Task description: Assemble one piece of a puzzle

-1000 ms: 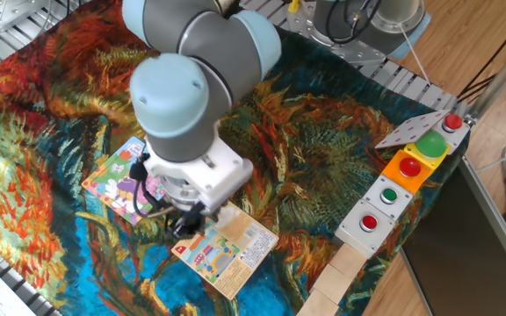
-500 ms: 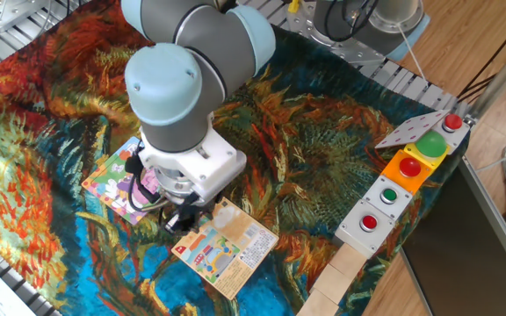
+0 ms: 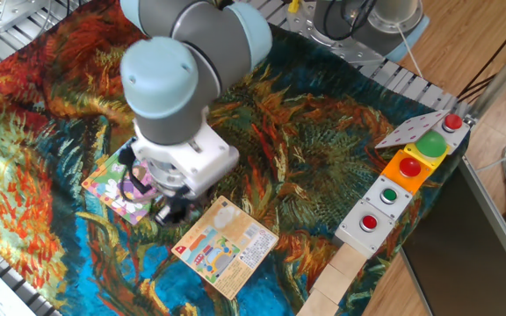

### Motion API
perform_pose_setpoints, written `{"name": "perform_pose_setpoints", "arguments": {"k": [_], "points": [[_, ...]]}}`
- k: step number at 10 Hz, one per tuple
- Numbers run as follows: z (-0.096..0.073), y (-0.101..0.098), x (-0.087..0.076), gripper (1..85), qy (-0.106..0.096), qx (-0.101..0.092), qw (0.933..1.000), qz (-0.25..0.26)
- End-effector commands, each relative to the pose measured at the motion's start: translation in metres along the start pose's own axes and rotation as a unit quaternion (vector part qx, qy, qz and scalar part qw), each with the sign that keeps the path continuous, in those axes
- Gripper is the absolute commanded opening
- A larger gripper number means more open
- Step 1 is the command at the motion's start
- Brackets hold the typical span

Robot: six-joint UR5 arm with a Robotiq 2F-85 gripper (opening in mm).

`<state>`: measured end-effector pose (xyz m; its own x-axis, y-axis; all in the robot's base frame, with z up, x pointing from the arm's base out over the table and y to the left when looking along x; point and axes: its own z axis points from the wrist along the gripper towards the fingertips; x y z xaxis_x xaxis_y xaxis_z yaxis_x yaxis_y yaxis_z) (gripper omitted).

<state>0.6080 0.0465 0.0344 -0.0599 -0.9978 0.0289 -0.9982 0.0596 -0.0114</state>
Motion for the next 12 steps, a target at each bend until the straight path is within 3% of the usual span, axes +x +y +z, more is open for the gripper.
{"name": "perform_pose_setpoints", "arguments": {"k": [1,2,6,9,12], "points": [[-0.001,0.003,0.043,1.3,0.011,-0.003,0.9995,-0.031],[-0.001,0.004,0.042,1.3,0.009,-0.006,0.9994,-0.034],[0.000,-0.004,0.036,1.3,-0.003,0.011,0.9998,-0.018],[0.009,-0.004,0.071,1.3,0.006,0.008,0.9982,-0.059],[0.009,0.000,0.063,1.3,-0.011,0.002,0.9982,-0.059]]}}
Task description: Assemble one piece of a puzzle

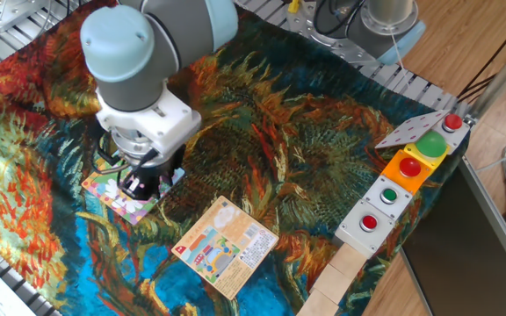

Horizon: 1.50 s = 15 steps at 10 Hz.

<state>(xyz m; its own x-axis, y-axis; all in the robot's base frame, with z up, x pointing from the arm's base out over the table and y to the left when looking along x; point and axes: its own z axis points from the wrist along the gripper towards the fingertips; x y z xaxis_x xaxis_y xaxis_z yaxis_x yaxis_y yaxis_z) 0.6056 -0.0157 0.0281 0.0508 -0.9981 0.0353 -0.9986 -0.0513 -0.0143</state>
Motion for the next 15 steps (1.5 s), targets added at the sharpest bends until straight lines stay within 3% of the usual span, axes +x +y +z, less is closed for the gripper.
{"name": "perform_pose_setpoints", "arguments": {"k": [1,5,7,8,11,15], "points": [[0.002,0.000,0.003,1.3,-0.012,0.002,0.9999,-0.012],[0.009,0.010,0.011,1.3,-0.023,0.002,0.9990,-0.038],[0.008,0.014,0.000,1.3,-0.046,-0.004,0.9984,-0.034],[0.008,0.009,0.004,1.3,-0.037,0.006,0.9985,-0.041],[0.011,0.005,0.019,1.3,-0.021,0.004,0.9979,-0.061],[0.017,0.009,0.017,1.3,-0.027,0.002,0.9978,-0.061]]}}
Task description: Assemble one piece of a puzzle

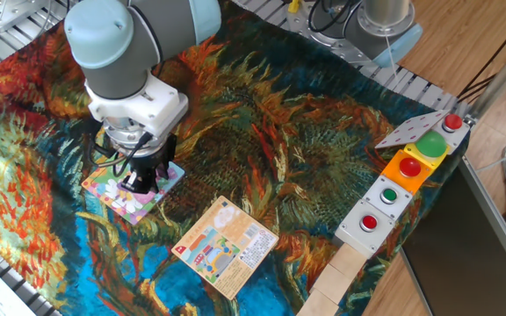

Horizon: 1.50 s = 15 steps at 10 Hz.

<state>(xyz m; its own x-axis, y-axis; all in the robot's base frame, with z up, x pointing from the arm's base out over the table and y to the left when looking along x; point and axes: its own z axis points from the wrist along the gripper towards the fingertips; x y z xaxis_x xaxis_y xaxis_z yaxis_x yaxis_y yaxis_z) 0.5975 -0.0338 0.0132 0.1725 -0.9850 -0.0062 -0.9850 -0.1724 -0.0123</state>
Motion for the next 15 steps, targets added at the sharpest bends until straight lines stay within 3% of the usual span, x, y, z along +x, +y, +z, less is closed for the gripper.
{"name": "perform_pose_setpoints", "arguments": {"k": [1,12,15], "points": [[0.0015,-0.0002,-0.0001,1.3,-0.006,0.001,1.0000,-0.001],[0.0019,-0.0032,-0.0008,1.3,-0.007,0.006,1.0000,-0.002],[0.0018,-0.0034,-0.0020,5.3,-0.009,0.007,0.9999,-0.001]]}}
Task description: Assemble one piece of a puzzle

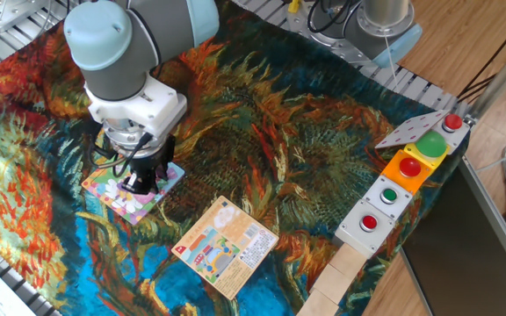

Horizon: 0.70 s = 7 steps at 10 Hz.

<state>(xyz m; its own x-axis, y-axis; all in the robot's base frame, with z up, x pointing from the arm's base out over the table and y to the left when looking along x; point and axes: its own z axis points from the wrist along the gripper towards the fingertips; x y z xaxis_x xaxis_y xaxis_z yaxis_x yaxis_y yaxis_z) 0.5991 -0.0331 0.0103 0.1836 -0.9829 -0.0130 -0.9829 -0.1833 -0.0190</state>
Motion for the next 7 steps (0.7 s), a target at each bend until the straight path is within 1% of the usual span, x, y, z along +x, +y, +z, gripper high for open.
{"name": "perform_pose_setpoints", "arguments": {"k": [1,3,7], "points": [[-0.0012,-0.0018,-0.0014,11.3,-0.006,0.003,1.0000,0.005],[-0.0014,-0.0023,-0.0028,11.7,-0.008,0.004,0.9999,0.007],[-0.0061,-0.0038,0.0002,13.0,-0.003,0.001,1.0000,0.008]]}}
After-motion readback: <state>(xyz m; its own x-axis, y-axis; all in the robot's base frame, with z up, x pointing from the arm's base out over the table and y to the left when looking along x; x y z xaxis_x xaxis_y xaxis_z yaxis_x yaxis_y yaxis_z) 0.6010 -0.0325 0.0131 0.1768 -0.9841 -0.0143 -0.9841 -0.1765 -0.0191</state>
